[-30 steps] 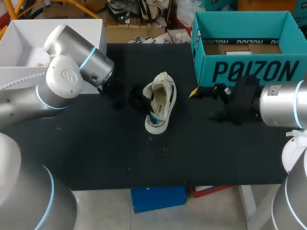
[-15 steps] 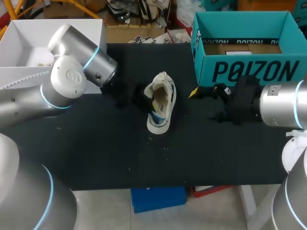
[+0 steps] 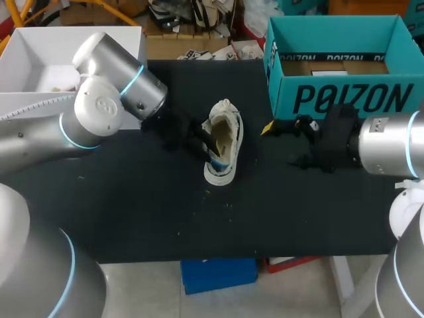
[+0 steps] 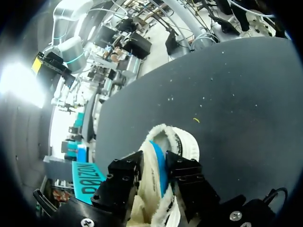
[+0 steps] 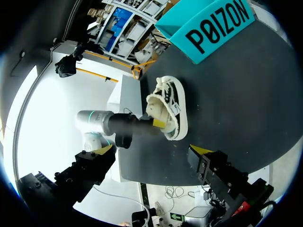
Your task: Take the shoe out of the shoebox, open the shoe tongue, remove and reinsert the insole, then place the shoe into the shoebox
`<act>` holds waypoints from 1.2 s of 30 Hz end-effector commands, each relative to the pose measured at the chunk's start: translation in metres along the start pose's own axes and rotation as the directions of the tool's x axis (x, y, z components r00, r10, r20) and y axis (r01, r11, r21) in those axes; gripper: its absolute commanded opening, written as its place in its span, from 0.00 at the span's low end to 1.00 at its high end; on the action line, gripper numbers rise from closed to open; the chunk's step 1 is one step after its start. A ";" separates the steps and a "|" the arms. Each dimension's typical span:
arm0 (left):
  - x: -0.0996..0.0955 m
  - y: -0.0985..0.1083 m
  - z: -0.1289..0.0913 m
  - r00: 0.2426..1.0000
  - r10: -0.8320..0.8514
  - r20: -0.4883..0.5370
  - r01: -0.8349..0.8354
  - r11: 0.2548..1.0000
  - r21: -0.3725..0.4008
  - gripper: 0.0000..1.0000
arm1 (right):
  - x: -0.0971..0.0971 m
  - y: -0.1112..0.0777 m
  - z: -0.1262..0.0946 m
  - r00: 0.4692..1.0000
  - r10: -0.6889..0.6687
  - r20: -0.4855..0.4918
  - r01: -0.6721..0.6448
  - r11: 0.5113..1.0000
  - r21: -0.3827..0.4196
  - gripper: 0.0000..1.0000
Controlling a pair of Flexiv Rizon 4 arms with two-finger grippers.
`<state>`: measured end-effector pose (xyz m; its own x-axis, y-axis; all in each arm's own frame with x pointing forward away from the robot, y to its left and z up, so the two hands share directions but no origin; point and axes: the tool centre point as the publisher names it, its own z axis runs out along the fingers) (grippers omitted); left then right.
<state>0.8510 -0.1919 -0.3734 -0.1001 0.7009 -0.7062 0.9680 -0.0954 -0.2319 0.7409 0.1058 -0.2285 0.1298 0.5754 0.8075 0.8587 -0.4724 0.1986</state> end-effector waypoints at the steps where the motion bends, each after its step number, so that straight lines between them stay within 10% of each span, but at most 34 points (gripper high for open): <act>1: -0.004 -0.009 -0.025 0.999 0.016 -0.052 -0.016 1.000 0.005 1.00 | 0.000 0.000 0.000 1.000 0.000 0.000 0.000 1.000 0.000 1.00; 7: -0.012 -0.018 -0.040 0.996 0.041 -0.077 -0.041 0.999 0.001 0.95 | 0.000 0.000 0.000 1.000 0.000 0.000 0.000 1.000 0.000 1.00; 12: -0.012 -0.014 -0.030 0.986 0.071 -0.150 -0.074 0.997 -0.018 0.00 | 0.000 0.000 0.000 1.000 0.000 0.000 0.000 1.000 0.000 1.00; 36: 0.012 0.009 0.007 0.943 0.040 -0.331 -0.059 0.997 -0.048 0.00 | 0.000 0.000 0.000 1.000 0.000 0.000 0.000 1.000 0.000 1.00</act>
<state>0.8527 -0.1804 -0.3847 0.0171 0.8844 -0.4663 0.9837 -0.0983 -0.1504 0.7409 0.1058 -0.2285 0.1298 0.5754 0.8075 0.8587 -0.4724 0.1986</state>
